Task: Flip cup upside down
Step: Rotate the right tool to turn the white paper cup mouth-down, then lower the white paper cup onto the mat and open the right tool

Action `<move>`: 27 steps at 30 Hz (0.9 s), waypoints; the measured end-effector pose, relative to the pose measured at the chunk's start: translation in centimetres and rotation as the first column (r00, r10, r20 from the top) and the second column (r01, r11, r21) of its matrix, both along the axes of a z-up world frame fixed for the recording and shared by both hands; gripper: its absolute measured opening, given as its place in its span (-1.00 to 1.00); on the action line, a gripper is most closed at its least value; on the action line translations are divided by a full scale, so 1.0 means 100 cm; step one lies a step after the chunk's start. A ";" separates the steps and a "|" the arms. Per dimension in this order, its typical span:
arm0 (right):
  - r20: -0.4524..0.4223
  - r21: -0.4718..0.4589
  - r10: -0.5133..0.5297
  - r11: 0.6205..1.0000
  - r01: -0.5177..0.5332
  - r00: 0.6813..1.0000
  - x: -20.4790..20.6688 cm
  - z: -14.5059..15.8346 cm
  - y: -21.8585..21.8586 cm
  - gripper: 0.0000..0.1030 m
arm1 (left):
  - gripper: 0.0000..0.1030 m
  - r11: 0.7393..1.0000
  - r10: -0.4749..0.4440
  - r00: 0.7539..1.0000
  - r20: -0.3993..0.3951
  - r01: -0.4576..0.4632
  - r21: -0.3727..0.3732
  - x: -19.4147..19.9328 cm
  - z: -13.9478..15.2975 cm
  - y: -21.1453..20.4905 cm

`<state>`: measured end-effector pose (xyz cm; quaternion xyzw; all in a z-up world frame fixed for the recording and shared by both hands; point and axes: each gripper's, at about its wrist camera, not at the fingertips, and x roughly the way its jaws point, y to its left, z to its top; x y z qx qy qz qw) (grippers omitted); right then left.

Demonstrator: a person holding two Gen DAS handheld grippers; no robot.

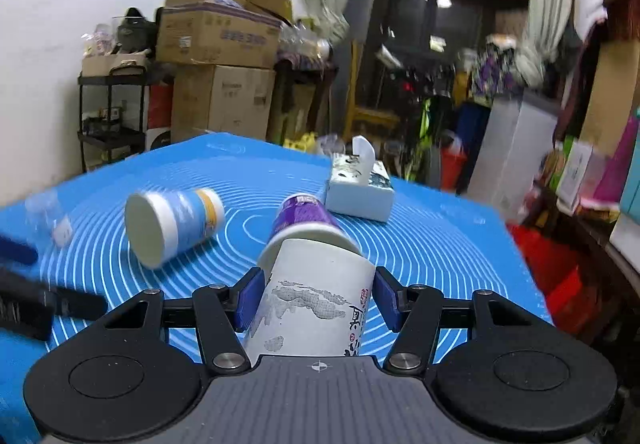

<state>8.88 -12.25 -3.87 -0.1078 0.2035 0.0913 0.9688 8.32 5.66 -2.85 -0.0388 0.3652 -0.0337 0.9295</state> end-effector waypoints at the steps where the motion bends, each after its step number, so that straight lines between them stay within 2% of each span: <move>1: 0.004 0.001 0.004 1.000 -0.004 1.000 -0.002 -0.004 -0.001 0.21 | 0.82 1.000 -0.002 1.000 0.000 0.002 0.000 0.000 0.000 -0.001; 4: 0.041 0.008 -0.002 1.000 0.001 0.999 -0.014 -0.008 -0.005 0.21 | 0.82 1.000 -0.012 1.000 -0.001 0.012 -0.001 -0.002 0.000 -0.003; 8: 0.042 0.001 0.006 1.000 -0.006 0.999 -0.030 -0.007 -0.006 0.20 | 0.82 1.000 -0.029 1.000 0.000 0.029 0.000 -0.005 0.001 -0.009; 12: 0.031 -0.006 0.010 1.000 -0.010 0.999 -0.044 -0.010 -0.007 0.19 | 0.82 0.999 -0.045 0.999 0.001 0.045 0.012 -0.010 0.001 -0.013; 21: -0.016 0.066 -0.009 0.998 0.010 1.000 -0.054 -0.011 -0.017 0.17 | 0.82 0.999 -0.046 0.999 0.006 0.046 0.022 -0.020 0.004 -0.018; 25: -0.047 0.094 -0.009 0.995 0.013 0.999 -0.057 -0.010 -0.022 0.49 | 0.82 0.998 -0.056 0.998 0.014 0.055 0.026 -0.028 0.007 -0.022; 27: -0.053 0.125 -0.020 0.992 0.026 0.998 -0.061 -0.005 -0.026 0.57 | 0.82 0.998 -0.055 0.998 0.026 0.054 0.031 -0.033 0.009 -0.025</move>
